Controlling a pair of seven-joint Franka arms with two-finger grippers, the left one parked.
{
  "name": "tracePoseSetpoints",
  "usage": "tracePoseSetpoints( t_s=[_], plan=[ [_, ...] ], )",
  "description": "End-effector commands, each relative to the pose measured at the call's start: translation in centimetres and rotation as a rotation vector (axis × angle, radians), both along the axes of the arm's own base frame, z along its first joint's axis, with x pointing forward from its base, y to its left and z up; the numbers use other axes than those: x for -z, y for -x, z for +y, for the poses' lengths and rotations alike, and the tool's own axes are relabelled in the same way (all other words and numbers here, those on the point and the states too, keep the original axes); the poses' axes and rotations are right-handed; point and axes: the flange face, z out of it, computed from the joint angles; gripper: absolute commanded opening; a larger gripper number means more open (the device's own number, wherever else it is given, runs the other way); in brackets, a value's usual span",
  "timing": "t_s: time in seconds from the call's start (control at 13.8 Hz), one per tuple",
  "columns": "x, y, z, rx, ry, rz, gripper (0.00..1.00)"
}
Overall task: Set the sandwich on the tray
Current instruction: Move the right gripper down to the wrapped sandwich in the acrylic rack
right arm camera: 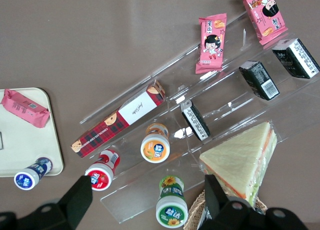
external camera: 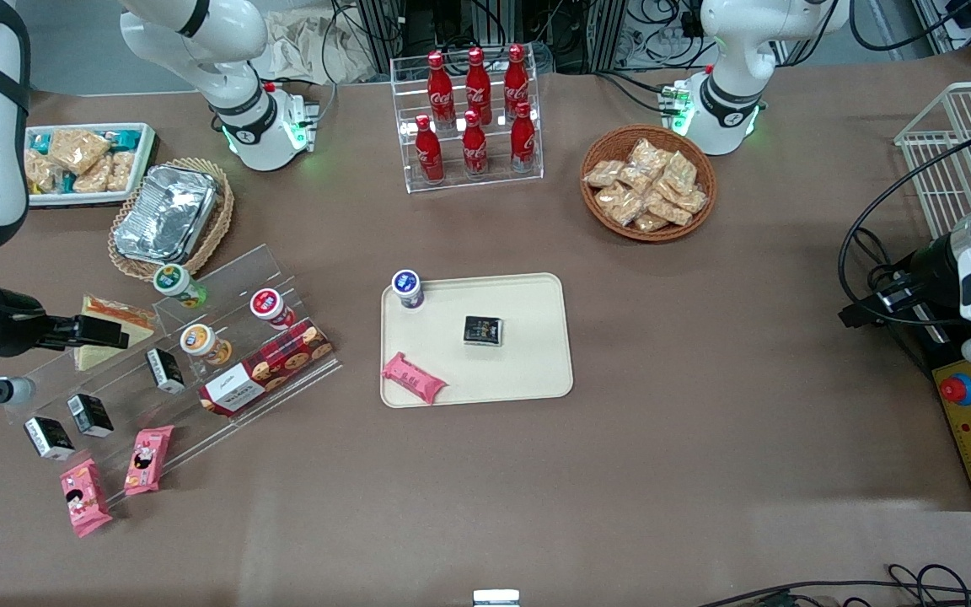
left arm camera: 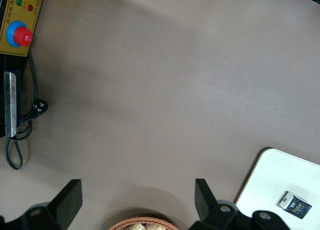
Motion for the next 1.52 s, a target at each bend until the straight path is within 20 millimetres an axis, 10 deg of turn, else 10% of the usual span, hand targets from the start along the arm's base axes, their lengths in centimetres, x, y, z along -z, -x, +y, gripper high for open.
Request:
tracePoseSetpoints(
  t_s=[0.0,0.94,1.45],
  plan=[
    [0.0,0.1,-0.1,0.003,0.007,-0.014,1.00],
    [-4.7,3.1,-4.2,0.114,0.019,-0.031,1.00],
    [-0.1,6.5,-11.1,0.429,0.040,-0.018,1.00]
  ],
)
